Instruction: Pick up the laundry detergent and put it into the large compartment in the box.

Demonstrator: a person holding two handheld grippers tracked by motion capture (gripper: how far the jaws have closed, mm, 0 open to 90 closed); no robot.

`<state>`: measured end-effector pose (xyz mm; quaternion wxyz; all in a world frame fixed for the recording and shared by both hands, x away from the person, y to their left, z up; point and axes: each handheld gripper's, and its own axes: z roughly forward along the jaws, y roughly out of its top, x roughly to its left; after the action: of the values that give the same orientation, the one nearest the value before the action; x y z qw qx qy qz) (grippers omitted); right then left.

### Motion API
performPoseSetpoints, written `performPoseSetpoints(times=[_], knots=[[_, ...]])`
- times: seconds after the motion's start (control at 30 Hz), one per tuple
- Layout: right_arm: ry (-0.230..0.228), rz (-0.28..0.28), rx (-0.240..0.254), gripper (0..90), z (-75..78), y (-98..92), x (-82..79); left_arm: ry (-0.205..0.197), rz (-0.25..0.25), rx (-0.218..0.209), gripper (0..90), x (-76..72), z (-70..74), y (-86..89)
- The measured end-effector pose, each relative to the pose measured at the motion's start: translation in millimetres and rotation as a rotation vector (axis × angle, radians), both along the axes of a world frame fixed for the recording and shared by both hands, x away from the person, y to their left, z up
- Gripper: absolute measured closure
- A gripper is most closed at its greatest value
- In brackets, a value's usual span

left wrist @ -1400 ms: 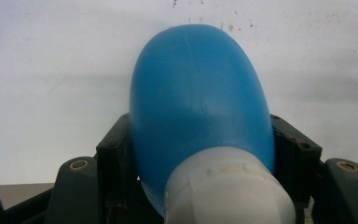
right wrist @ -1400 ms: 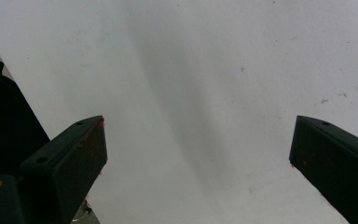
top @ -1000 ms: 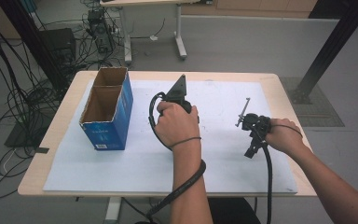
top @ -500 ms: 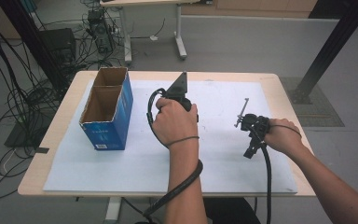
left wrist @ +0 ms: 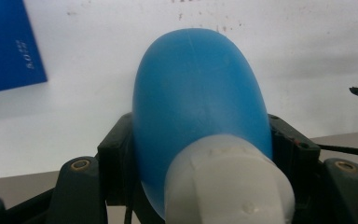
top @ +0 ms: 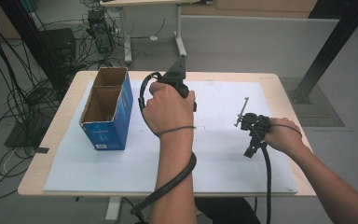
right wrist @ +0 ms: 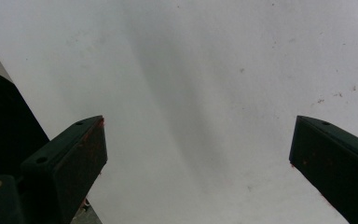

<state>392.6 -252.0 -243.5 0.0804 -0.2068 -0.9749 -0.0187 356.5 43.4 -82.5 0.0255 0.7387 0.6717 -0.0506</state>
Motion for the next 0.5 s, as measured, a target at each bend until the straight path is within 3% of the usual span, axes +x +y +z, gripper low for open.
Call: performPoseSetpoints(times=[0.27, 0.5], knots=[[-0.002, 0.000, -0.009, 4.1, 1.0, 5.0, -0.7, -0.021, -0.021, 0.016, 36.7, -5.3, 25.9, 2.5], [-0.011, 0.001, -0.020, 4.1, 5.3, 11.6, -2.6, -0.047, -0.045, -0.007, 36.8, -10.5, 56.0, 5.0]])
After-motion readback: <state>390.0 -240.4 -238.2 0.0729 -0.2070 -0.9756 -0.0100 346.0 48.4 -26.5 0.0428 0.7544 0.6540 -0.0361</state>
